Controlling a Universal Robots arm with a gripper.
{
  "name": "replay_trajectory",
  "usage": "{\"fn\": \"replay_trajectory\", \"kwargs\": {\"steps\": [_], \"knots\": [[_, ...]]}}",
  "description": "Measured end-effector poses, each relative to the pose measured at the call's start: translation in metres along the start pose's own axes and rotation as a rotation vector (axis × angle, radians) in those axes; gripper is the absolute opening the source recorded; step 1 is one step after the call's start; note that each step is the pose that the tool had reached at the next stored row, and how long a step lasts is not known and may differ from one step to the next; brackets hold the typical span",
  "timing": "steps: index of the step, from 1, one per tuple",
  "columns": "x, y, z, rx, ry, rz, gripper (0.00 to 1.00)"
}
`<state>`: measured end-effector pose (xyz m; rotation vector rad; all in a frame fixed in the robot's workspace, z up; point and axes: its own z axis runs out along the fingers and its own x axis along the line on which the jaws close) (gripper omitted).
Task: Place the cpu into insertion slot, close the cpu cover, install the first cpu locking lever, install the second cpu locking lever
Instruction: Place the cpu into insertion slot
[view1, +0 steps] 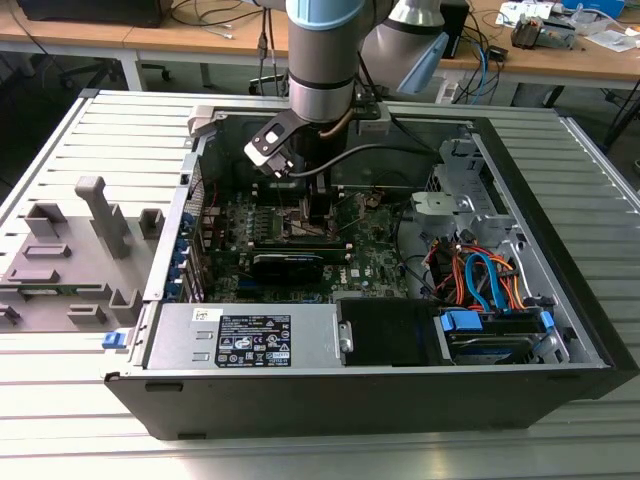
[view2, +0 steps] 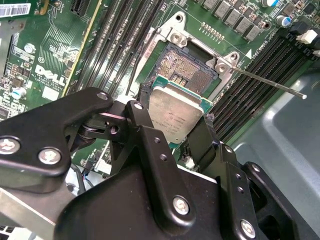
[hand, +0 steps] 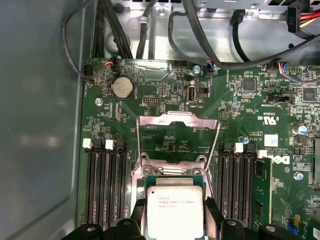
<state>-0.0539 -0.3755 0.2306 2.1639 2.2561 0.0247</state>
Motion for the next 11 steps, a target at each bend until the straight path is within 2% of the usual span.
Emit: {"fn": "replay_trajectory", "kwargs": {"steps": [11], "knots": [[0.0038, -0.002, 0.001, 0.0, 0.0001, 0.0, 0.55]]}}
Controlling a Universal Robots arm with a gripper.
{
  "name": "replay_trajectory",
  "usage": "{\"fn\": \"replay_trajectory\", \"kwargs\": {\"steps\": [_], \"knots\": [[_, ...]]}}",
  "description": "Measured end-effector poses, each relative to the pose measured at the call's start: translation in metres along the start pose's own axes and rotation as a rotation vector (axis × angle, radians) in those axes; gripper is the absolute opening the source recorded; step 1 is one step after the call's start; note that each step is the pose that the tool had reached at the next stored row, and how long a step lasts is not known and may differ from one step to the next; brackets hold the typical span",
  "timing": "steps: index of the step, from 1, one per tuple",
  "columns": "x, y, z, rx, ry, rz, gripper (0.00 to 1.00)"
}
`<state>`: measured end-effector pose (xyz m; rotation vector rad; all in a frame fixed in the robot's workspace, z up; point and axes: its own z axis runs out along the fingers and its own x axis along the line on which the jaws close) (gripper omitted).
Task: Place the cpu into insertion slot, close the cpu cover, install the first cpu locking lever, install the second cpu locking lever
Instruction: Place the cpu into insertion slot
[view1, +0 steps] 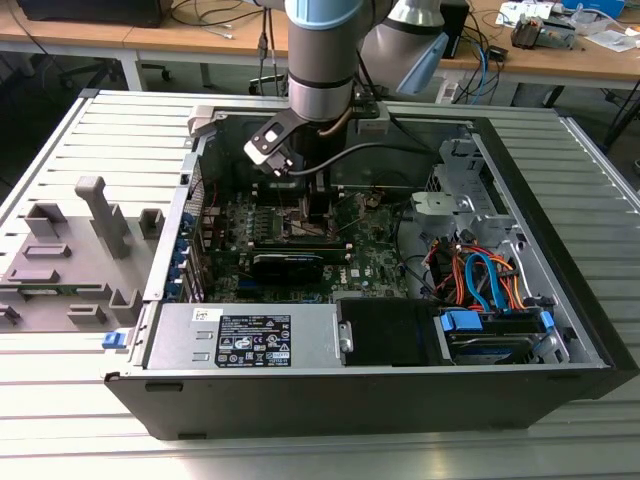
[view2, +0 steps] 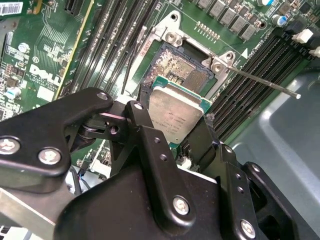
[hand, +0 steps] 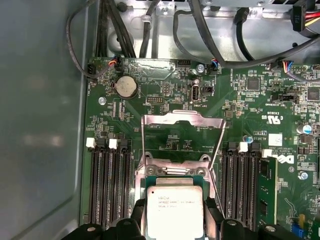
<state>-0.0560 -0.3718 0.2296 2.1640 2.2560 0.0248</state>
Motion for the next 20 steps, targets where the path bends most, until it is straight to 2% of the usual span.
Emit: {"fn": "replay_trajectory", "kwargs": {"steps": [4, 20], "knots": [[0.0003, -0.0042, 0.0012, 0.0, -0.0001, 0.0, 0.55], [0.0004, -0.0067, 0.0066, 0.0001, -0.0001, 0.0, 0.55]]}}
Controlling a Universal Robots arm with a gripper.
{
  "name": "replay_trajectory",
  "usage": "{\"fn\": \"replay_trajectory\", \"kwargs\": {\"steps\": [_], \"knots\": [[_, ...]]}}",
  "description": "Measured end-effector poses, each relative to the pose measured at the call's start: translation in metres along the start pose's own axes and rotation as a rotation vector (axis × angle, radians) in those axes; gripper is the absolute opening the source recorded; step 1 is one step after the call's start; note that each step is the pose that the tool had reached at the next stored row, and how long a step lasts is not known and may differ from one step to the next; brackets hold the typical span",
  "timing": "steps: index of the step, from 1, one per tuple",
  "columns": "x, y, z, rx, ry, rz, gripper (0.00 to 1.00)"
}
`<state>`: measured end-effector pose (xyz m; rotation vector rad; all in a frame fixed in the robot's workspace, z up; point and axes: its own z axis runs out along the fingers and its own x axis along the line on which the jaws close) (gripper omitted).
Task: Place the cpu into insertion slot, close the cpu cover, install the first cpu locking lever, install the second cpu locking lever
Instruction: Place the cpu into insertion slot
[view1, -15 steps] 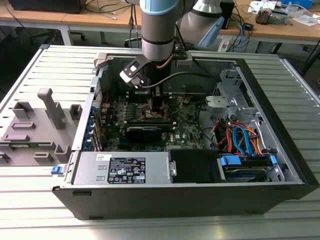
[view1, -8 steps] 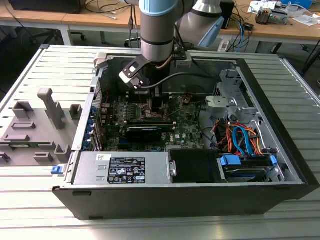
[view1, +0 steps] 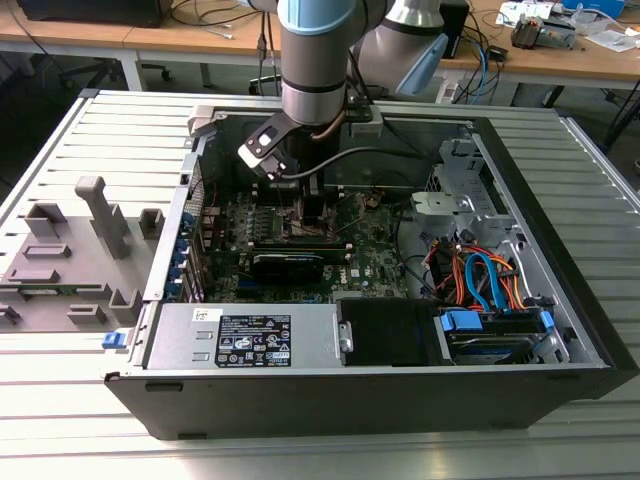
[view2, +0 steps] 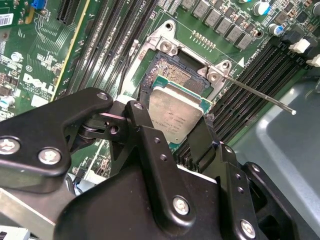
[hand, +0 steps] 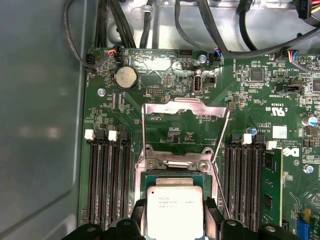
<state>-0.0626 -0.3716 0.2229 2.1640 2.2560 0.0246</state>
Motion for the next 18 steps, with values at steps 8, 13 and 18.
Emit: {"fn": "replay_trajectory", "kwargs": {"steps": [8, 13, 18], "knots": [[0.0, -0.0002, 0.0066, 0.0, 0.0, 0.0, 0.55], [0.0, -0.0007, 0.0108, 0.0, -0.0001, 0.0, 0.55], [-0.0013, -0.0054, 0.0132, -0.0002, 0.0, 0.004, 0.55]]}}
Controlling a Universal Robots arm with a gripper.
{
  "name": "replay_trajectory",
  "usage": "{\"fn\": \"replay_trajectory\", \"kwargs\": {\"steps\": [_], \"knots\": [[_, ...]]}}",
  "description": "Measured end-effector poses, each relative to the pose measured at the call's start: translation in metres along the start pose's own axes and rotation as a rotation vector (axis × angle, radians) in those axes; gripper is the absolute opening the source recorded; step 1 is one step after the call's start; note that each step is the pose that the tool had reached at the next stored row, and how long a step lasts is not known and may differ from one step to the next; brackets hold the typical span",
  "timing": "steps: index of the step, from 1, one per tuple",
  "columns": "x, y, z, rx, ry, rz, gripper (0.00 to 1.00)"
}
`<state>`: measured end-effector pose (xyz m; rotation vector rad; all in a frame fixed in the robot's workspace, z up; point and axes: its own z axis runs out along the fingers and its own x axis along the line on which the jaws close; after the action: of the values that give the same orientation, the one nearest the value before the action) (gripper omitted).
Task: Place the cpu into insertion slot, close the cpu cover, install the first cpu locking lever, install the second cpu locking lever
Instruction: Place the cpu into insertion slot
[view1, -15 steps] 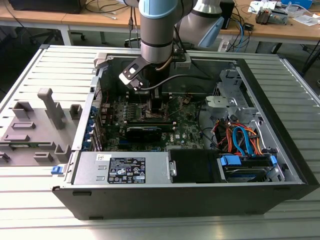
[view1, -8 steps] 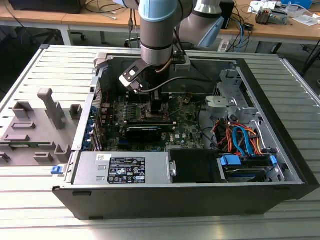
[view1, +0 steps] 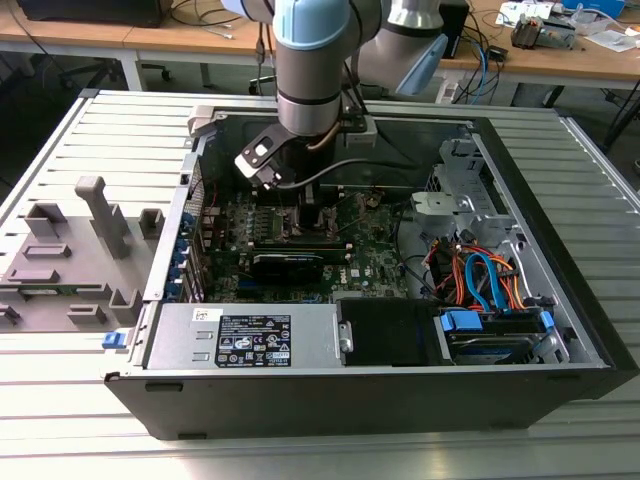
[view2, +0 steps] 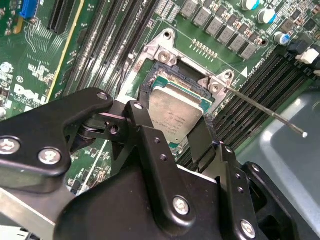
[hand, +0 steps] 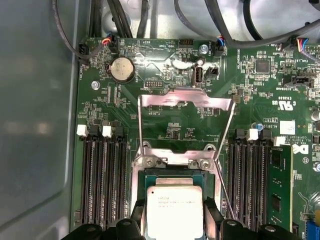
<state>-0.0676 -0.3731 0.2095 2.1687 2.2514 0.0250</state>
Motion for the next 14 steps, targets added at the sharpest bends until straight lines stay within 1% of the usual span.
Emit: {"fn": "replay_trajectory", "kwargs": {"steps": [2, 5, 14], "knots": [[-0.0004, -0.0006, 0.002, 0.0003, -0.0021, 0.007, 0.55], [-0.0004, -0.0008, 0.0055, 0.0002, -0.0032, 0.049, 0.55], [-0.0005, -0.0003, 0.0082, 0.0003, -0.0049, 0.048, 0.55]]}}
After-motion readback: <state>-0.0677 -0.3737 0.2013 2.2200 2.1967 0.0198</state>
